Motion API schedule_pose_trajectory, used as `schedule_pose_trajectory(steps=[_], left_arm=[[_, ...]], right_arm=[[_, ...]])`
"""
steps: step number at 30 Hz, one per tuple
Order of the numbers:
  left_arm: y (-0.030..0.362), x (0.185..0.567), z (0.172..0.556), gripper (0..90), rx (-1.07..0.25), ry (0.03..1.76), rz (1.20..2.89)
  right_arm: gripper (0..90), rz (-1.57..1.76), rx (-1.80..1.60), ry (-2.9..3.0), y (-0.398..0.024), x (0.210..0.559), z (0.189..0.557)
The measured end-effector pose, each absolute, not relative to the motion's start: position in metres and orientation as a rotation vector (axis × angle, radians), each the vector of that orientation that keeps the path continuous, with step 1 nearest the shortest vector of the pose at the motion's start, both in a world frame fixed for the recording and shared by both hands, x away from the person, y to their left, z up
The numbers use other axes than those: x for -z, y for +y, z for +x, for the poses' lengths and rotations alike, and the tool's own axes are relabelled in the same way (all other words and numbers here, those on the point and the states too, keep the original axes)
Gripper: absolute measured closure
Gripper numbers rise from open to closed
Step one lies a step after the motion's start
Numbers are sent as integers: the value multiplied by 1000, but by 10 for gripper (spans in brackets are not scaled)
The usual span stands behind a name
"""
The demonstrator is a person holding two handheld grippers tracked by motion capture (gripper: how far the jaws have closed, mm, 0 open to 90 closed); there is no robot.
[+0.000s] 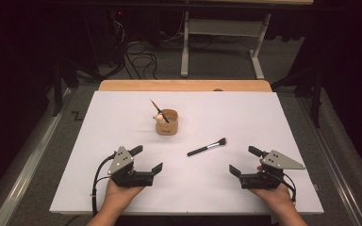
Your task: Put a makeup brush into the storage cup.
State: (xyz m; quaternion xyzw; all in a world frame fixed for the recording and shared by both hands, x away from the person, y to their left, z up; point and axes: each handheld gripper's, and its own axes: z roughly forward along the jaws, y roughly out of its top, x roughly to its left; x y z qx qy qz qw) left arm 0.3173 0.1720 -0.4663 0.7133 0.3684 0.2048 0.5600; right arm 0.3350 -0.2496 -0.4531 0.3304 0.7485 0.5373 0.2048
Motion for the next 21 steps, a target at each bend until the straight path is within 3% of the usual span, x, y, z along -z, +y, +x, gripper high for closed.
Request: schedule_pose_trajectory(steps=[21], left_arm=[[162, 449, 342, 55, -470, 885, 1739]], right_arm=[[3, 949, -1532, 2039, -266, 463, 333]])
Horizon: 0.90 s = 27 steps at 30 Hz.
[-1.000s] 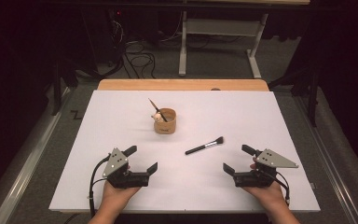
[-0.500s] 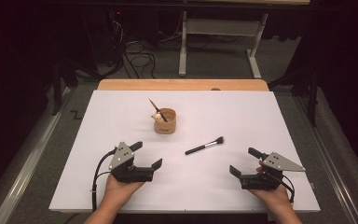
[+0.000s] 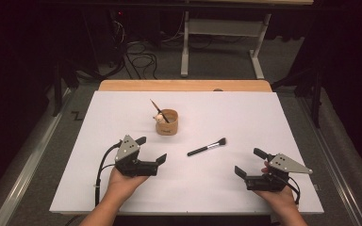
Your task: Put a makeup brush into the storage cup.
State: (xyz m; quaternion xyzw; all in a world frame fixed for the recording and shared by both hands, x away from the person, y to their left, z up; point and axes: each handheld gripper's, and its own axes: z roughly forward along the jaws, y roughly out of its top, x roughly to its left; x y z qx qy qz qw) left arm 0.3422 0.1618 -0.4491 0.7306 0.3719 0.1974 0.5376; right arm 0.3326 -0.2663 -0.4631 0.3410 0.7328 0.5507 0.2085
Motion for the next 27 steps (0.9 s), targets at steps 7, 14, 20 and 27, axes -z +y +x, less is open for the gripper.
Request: schedule_pose_trajectory(steps=[7, 14, 20, 27], left_arm=[[150, 449, 351, 70, -431, 855, 1817], [133, 446, 361, 93, -389, 814, 1887], [121, 447, 370, 94, -358, 811, 1963], [112, 454, 378, 119, -312, 838, 2065]], right_arm=[[3, 951, -1534, 2036, -268, 463, 331], [3, 966, -1541, 2039, -268, 464, 331], [3, 964, -1544, 2041, -268, 464, 330], [3, 961, -1548, 2045, -268, 464, 330]])
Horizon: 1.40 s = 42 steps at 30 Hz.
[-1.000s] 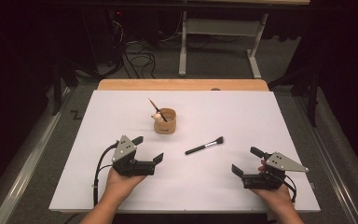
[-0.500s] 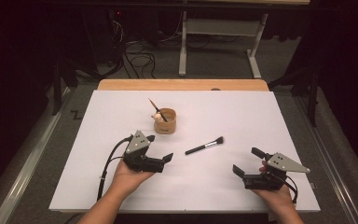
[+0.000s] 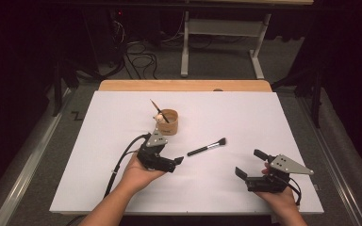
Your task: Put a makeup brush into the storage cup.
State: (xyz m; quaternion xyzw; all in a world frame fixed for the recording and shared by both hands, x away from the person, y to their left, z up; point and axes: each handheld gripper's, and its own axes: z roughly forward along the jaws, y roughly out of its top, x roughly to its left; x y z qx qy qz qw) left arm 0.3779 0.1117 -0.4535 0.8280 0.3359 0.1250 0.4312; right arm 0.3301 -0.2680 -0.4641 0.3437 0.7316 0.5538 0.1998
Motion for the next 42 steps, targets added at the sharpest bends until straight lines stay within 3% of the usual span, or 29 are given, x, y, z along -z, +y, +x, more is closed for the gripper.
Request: schedule_pose_trajectory(steps=[3, 20, 42], left_arm=[[109, 454, 381, 154, -318, 853, 2149], [93, 458, 390, 156, -225, 905, 2375], [70, 455, 403, 240, -176, 929, 2323]], right_arm=[[3, 962, -1549, 2047, -268, 464, 330], [3, 958, -1547, 2056, -267, 465, 329], [4, 958, -1557, 2061, -267, 466, 328]])
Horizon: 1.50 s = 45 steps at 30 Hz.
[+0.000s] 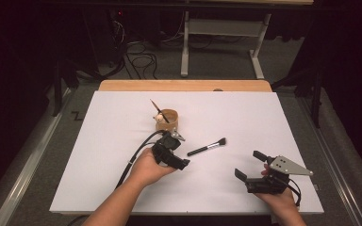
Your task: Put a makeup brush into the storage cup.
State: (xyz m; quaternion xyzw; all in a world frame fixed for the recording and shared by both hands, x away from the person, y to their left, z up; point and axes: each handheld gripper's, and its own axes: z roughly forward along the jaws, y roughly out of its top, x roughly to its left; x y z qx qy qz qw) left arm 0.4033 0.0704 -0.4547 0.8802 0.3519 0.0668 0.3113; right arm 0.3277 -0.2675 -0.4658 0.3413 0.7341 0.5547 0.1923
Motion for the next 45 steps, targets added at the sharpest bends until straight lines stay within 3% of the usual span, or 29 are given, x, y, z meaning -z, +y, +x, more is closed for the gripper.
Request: schedule_pose_trajectory(steps=[21, 36, 45], left_arm=[[43, 465, 418, 403, -159, 968, 2238], [32, 468, 428, 446, -151, 965, 2231], [23, 474, 426, 539, -90, 963, 2212]], right_arm=[[5, 969, -1562, 2057, -270, 467, 328], [5, 975, -1559, 2057, -271, 467, 328], [7, 974, -1560, 2058, -271, 467, 327]])
